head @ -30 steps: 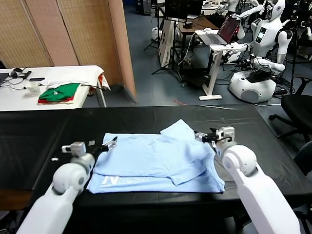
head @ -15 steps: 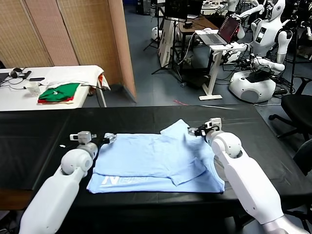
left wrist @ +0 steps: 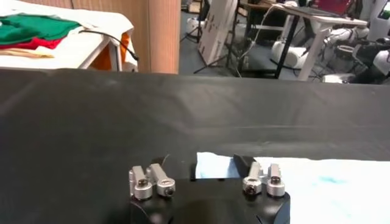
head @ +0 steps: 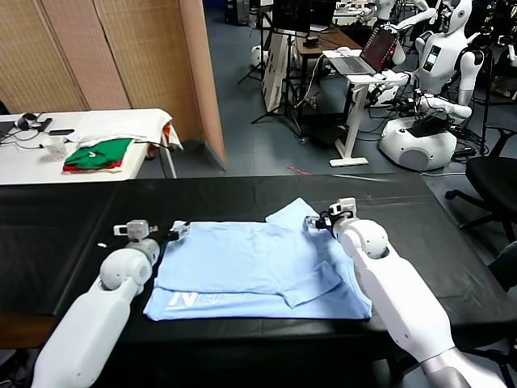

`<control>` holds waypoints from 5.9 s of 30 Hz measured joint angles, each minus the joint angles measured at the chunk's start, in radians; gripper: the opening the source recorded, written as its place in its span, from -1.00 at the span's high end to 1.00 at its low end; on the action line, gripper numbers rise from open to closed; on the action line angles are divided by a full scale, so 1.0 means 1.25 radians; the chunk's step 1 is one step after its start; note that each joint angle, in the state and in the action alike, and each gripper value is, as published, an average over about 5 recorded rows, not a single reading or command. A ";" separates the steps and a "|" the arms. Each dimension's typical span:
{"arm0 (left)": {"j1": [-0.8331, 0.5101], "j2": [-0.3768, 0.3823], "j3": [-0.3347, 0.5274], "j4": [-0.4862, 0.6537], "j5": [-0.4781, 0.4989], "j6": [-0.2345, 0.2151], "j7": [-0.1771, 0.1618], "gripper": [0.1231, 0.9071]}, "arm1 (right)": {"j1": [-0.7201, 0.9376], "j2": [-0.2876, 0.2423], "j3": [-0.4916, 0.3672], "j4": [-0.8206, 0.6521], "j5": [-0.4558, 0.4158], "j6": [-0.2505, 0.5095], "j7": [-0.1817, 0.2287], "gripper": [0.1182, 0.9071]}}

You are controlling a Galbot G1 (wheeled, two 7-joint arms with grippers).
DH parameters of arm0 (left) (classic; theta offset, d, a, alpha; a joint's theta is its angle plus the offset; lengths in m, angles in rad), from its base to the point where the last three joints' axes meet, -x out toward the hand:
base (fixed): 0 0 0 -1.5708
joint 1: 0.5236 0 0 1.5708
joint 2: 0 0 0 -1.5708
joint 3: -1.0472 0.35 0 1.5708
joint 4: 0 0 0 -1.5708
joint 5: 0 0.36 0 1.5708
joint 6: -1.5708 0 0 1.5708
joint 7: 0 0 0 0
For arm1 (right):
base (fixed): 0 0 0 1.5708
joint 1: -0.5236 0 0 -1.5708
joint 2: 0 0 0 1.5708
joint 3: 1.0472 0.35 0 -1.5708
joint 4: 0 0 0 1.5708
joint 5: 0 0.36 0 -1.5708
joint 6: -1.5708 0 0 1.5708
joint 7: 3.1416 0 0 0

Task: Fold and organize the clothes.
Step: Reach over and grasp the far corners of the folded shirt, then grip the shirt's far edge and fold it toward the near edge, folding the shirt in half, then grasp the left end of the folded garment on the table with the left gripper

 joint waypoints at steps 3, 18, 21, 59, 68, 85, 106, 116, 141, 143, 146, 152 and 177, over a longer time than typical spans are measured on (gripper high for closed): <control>-0.002 0.002 0.002 -0.002 -0.001 0.002 0.002 -0.32 | 0.001 0.000 -0.001 -0.002 -0.004 0.000 -0.001 0.59; -0.001 0.013 0.006 -0.025 0.004 -0.007 0.014 0.94 | -0.037 -0.017 0.027 0.066 0.008 0.104 -0.024 0.94; 0.006 0.021 -0.002 -0.044 -0.001 -0.009 0.011 0.94 | -0.054 -0.028 0.040 0.104 0.016 0.108 -0.025 0.94; 0.425 0.034 -0.248 -0.479 0.068 -0.011 0.010 0.94 | -0.459 -0.214 0.235 0.556 -0.010 -0.005 0.001 0.94; 0.507 0.005 -0.280 -0.504 0.123 -0.027 0.027 0.94 | -0.558 -0.206 0.250 0.606 -0.052 -0.023 0.001 0.94; 0.590 -0.043 -0.270 -0.507 0.208 -0.032 0.026 0.94 | -0.632 -0.198 0.261 0.645 -0.062 -0.024 -0.012 0.85; 0.530 -0.088 -0.249 -0.500 0.244 -0.067 0.004 -1.00 | -0.564 -0.114 0.302 0.584 -0.050 0.116 0.012 -1.00; 0.442 -0.097 -0.211 -0.389 0.241 -0.074 0.023 -1.00 | -0.483 -0.074 0.268 0.458 -0.056 0.119 0.017 -1.00; 0.440 -0.105 -0.192 -0.376 0.256 -0.077 0.035 0.85 | -0.450 -0.010 0.247 0.330 -0.092 0.184 0.064 0.90; 0.435 -0.109 -0.190 -0.368 0.278 -0.089 0.040 0.94 | -0.452 -0.002 0.244 0.329 -0.093 0.200 0.071 0.89; 0.424 -0.115 -0.189 -0.352 0.302 -0.104 0.043 0.94 | -0.452 0.009 0.241 0.327 -0.092 0.222 0.073 0.89; 0.397 -0.125 -0.190 -0.311 0.328 -0.126 0.045 0.94 | -0.453 0.015 0.241 0.326 -0.084 0.236 0.036 0.84; 0.485 -0.109 -0.299 -0.375 0.205 -0.157 0.090 -1.00 | -0.650 -0.052 0.381 0.642 -0.061 0.226 -0.020 -1.00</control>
